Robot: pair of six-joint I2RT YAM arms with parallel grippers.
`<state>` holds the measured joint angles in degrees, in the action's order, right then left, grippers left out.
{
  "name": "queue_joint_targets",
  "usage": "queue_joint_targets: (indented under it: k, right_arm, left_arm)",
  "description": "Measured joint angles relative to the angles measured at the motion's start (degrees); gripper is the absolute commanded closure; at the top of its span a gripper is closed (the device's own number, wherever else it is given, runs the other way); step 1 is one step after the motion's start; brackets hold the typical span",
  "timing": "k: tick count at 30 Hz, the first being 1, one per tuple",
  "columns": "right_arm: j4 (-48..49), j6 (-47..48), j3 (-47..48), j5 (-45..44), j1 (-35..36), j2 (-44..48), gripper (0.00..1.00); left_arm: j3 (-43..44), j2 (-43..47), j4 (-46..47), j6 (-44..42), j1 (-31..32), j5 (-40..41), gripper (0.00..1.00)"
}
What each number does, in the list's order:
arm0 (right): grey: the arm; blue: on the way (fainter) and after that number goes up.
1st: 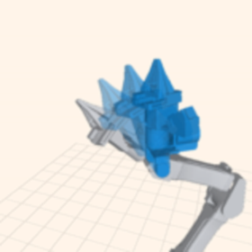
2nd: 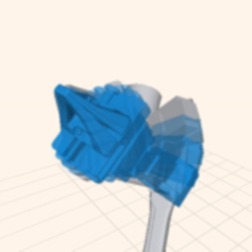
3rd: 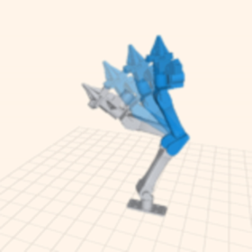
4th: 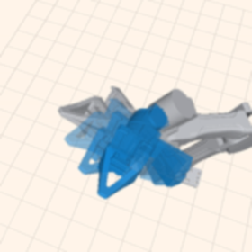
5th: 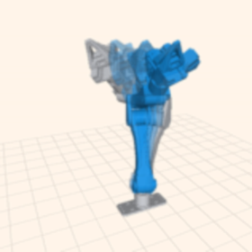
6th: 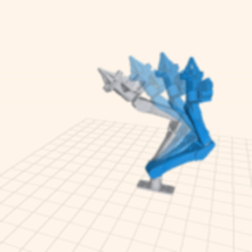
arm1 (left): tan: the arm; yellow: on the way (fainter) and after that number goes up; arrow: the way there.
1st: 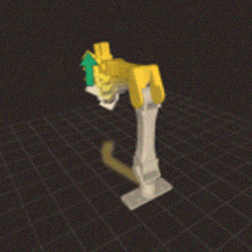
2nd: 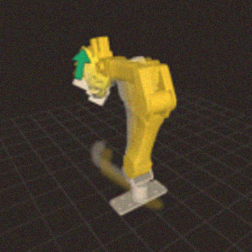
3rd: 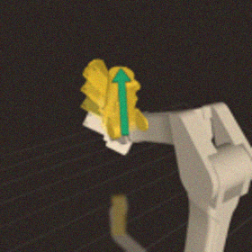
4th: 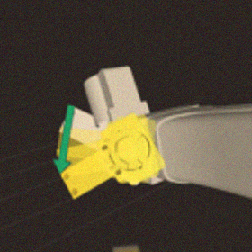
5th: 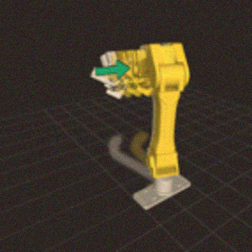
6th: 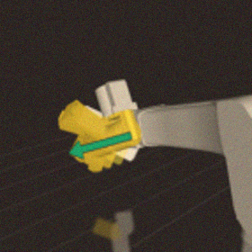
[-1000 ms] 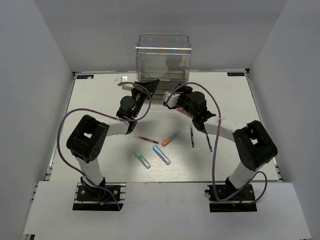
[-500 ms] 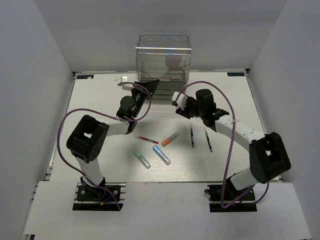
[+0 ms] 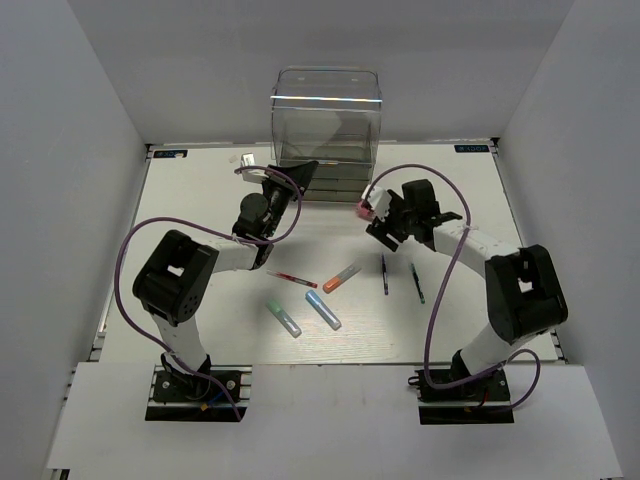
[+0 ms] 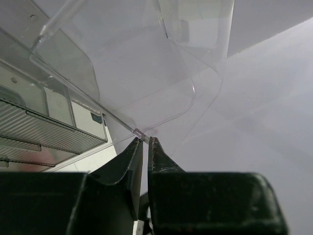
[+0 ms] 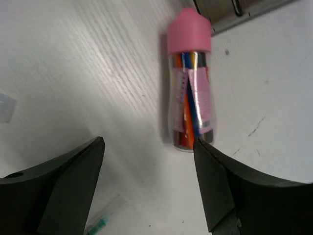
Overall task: Sort the stationery into containers
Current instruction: Pick up the stationery from the center of the board.
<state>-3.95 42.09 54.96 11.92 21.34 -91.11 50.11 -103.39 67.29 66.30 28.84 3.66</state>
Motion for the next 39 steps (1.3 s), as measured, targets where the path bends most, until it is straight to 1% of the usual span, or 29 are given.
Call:
queue_joint_targets:
  k: [8,13,15,22,23,25,26,27,29,30,32,35,39]
  right_arm:
    - [-1.92,0.15,5.88,-1.01,-4.2,-6.78,0.21]
    - [-3.8,0.92,9.73,0.98,-5.07,-10.1,0.25]
    - [-4.9,1.55,11.08,2.19,-5.2,-11.5,0.25]
    - [-6.88,3.23,11.69,3.85,-5.27,-15.26,0.28]
    - [-6.93,3.3,11.69,3.85,-5.27,-15.58,0.33]
    - [-7.06,3.61,11.69,3.89,-5.33,-16.13,0.38]
    - [-7.23,3.76,11.69,3.91,-5.38,-16.28,0.44]
    - [-7.48,4.04,11.69,3.98,-5.46,-16.33,0.48]
    - [-7.85,4.5,11.69,4.59,-5.62,-16.33,0.58]
    - [-7.96,4.92,11.69,4.87,-5.73,-16.33,0.68]
    - [-8.17,5.46,11.69,5.35,-5.9,-16.33,0.78]
    - [-8.44,6.12,11.69,6.12,-6.01,-16.33,0.84]
    - [-9.44,6.32,11.3,7.28,-6.27,-15.5,0.87]
  left_arm:
    - [0.0,0.0,0.02,0.0,0.0,0.0,1.0]
    - [0.0,0.0,0.02,0.0,0.0,0.0,1.0]
    - [0.0,0.0,0.02,0.0,0.0,0.0,1.0]
    - [-0.02,0.0,-0.02,0.0,0.0,0.0,1.0]
    - [-0.02,0.0,0.0,0.0,0.0,0.0,1.0]
    - [-0.02,0.0,-0.02,0.0,0.0,0.0,1.0]
    - [-0.02,0.0,-0.02,0.0,0.0,-0.02,1.0]
    - [-0.02,0.0,0.0,0.0,0.0,0.0,1.0]
    - [-0.02,0.0,0.0,0.0,0.0,0.0,1.0]
    - [-0.02,0.0,-0.02,0.0,0.0,0.0,1.0]
    - [-0.02,0.0,-0.02,0.0,0.0,0.0,1.0]
    - [-0.02,0.0,-0.02,0.0,0.0,0.0,1.0]
    - [-0.02,0.0,-0.02,0.0,0.0,0.0,1.0]
